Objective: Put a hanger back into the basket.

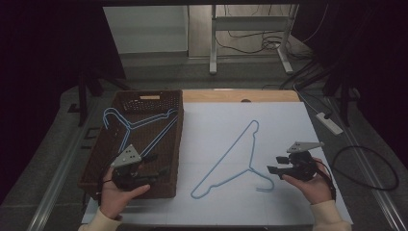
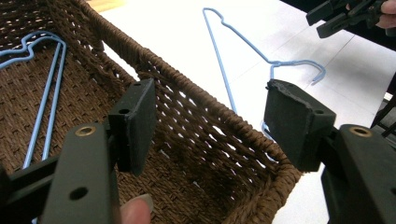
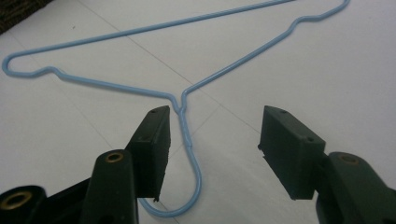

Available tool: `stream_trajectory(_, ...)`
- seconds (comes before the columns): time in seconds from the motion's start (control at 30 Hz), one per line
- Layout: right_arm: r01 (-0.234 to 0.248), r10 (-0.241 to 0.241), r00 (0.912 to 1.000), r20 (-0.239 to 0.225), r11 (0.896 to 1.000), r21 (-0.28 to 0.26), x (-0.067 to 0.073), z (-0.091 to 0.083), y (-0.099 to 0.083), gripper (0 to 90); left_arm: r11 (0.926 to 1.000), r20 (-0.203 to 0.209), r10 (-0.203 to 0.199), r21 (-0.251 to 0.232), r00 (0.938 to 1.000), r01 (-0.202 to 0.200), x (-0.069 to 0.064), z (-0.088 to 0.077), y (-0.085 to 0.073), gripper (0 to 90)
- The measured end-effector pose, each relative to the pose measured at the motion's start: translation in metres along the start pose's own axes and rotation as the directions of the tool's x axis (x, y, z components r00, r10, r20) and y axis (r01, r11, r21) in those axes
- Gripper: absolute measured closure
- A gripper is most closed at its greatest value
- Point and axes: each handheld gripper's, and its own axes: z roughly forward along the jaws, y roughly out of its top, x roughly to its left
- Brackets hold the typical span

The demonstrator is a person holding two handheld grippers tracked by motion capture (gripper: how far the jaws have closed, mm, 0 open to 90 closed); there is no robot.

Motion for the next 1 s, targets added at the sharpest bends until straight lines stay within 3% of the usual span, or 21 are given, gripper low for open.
stream_trajectory(0.3, 0.038, -0.038, 0.9993, -0.004, 0.998, 0.052, 0.001, 0.006, 0.01, 41.8, 1.0, -0.001, 0.006, -0.002, 1.0, -0.006, -0.001, 0.001, 0.0, 34.8)
stream_trajectory(0.53, 0.086, -0.087, 0.9962, -0.003, 0.984, 0.158, 0.001, 0.019, 0.017, 42.5, 0.9999, 0.005, 0.009, 0.007, 1.0, -0.009, -0.003, 0.005, -0.001, 34.7)
stream_trajectory(0.6, 0.112, -0.111, 0.9936, -0.016, 0.969, 0.22, 0.002, 0.027, 0.018, 43.0, 0.9999, 0.006, 0.01, 0.006, 0.9999, -0.01, -0.003, 0.005, -0.001, 34.7)
stream_trajectory(0.8, 0.134, -0.132, 0.9909, -0.026, 0.944, 0.303, 0.003, 0.038, 0.018, 44.7, 0.9999, 0.007, 0.011, 0.008, 0.9999, -0.011, -0.003, 0.005, 0.0, 34.7)
stream_trajectory(1.0, 0.171, -0.167, 0.985, -0.044, 0.908, 0.382, 0.006, 0.046, 0.016, 49.3, 0.9999, 0.009, 0.012, 0.011, 0.9999, -0.012, -0.004, 0.007, -0.001, 34.7)
